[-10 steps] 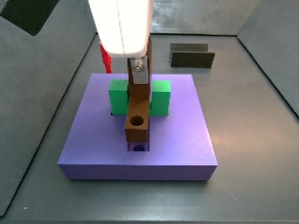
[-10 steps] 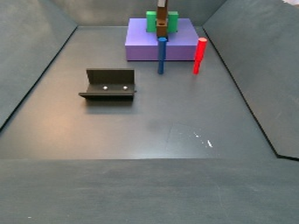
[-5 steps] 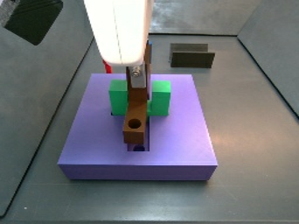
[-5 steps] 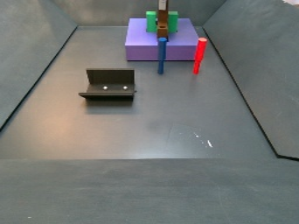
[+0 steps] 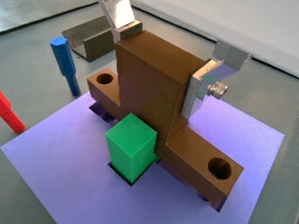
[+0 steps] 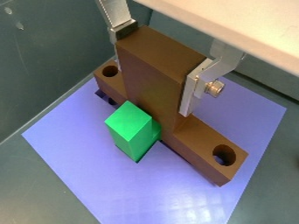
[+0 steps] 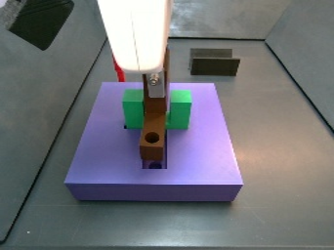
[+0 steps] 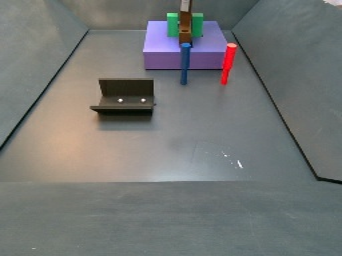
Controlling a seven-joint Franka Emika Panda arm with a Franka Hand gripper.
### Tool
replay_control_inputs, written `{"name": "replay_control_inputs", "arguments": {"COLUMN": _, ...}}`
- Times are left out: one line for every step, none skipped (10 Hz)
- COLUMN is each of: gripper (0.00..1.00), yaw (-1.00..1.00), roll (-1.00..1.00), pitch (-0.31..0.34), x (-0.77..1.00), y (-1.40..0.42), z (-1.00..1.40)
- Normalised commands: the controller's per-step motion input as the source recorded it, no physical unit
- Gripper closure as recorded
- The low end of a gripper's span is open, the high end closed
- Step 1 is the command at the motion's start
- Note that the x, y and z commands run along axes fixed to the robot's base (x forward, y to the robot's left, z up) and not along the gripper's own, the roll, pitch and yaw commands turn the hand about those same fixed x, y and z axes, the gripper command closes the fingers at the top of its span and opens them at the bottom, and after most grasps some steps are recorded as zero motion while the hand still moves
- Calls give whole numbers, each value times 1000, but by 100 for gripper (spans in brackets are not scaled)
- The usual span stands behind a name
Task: Pick up the brown object. Move up. Move to above the board. Insert the brown object.
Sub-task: Insert the brown object.
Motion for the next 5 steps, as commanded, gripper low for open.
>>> {"name": "replay_control_inputs", "arguments": {"gripper": 100, "yaw": 0, "roll": 103, "pitch": 54, "x": 169, "y": -9, "z": -23}}
{"name": "replay_control_inputs", "arguments": {"gripper": 100, "yaw": 0, "roll": 94, "pitch": 53, "x": 166, "y": -17, "z": -23}}
{"name": "replay_control_inputs", "arguments": {"gripper": 100, "yaw": 0, "roll": 83, "pitch": 51, "x": 163, "y": -26, "z": -14}}
{"name": "replay_control_inputs", "arguments": {"gripper": 100, "yaw": 0, "roll": 74, "pitch": 50, "x": 163, "y": -23, "z": -9}}
{"name": "replay_control_inputs", "arguments": {"gripper": 100, "yaw": 0, "roll": 63, "pitch": 51, "x": 189, "y": -37, "z": -3}}
